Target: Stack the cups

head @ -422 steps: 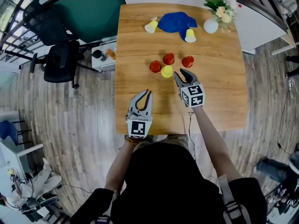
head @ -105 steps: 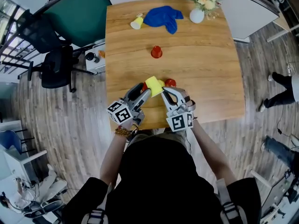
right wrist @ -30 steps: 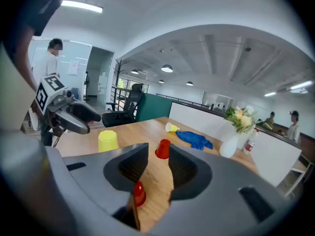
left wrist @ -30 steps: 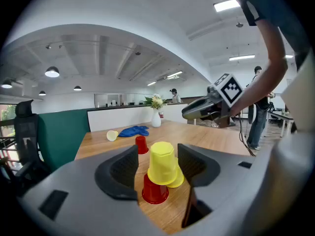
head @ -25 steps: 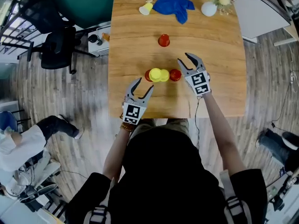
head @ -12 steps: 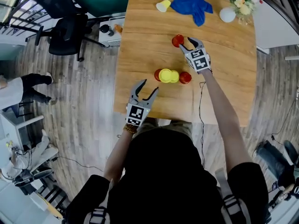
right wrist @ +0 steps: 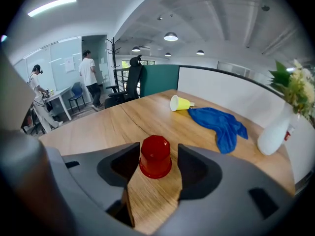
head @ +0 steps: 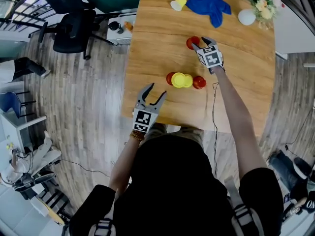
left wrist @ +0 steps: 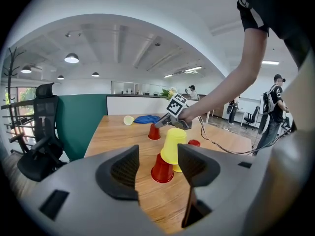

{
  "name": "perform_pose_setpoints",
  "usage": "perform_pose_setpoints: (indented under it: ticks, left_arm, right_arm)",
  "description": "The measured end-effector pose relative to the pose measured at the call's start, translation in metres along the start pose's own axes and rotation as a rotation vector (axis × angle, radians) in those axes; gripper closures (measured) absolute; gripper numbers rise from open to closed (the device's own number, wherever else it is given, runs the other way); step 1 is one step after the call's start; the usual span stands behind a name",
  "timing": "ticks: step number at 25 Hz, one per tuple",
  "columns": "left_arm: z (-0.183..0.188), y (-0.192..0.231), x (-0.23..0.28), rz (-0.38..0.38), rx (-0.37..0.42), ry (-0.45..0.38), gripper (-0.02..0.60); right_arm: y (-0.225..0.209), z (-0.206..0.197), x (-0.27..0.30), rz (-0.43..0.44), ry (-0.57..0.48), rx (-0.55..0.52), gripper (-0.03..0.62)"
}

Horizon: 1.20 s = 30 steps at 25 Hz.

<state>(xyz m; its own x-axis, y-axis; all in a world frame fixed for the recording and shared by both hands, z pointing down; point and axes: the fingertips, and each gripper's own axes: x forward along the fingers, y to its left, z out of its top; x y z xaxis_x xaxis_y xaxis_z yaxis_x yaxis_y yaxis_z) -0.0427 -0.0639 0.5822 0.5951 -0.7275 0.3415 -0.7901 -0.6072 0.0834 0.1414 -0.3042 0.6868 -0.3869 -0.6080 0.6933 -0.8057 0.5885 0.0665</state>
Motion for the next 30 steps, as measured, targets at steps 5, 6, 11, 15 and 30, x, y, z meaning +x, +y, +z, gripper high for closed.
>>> perform_pose_setpoints:
  ticks: [5,6,11,15,30]
  left_arm:
    - [0.005,0.006,0.001,0.015,-0.024,-0.017,0.325]
    - [0.007,0.007,0.001,0.016,-0.027,-0.022,0.325]
    - [0.010,0.011,-0.004,0.000,-0.009,-0.032,0.325]
    - [0.012,0.017,-0.008,-0.011,0.000,-0.044,0.325]
    - [0.036,0.016,0.000,-0.078,-0.008,-0.138,0.325]
  right_arm:
    - [0.001,-0.007,0.011,0.010,0.031,0.052,0.338]
    - [0.001,-0.008,0.012,0.003,0.038,0.054,0.343]
    - [0.008,0.000,0.004,-0.024,0.035,0.061,0.378]
    - [0.012,0.011,-0.011,-0.032,-0.001,0.043,0.379]
    - [0.033,0.036,-0.133,-0.105,-0.156,0.043,0.380]
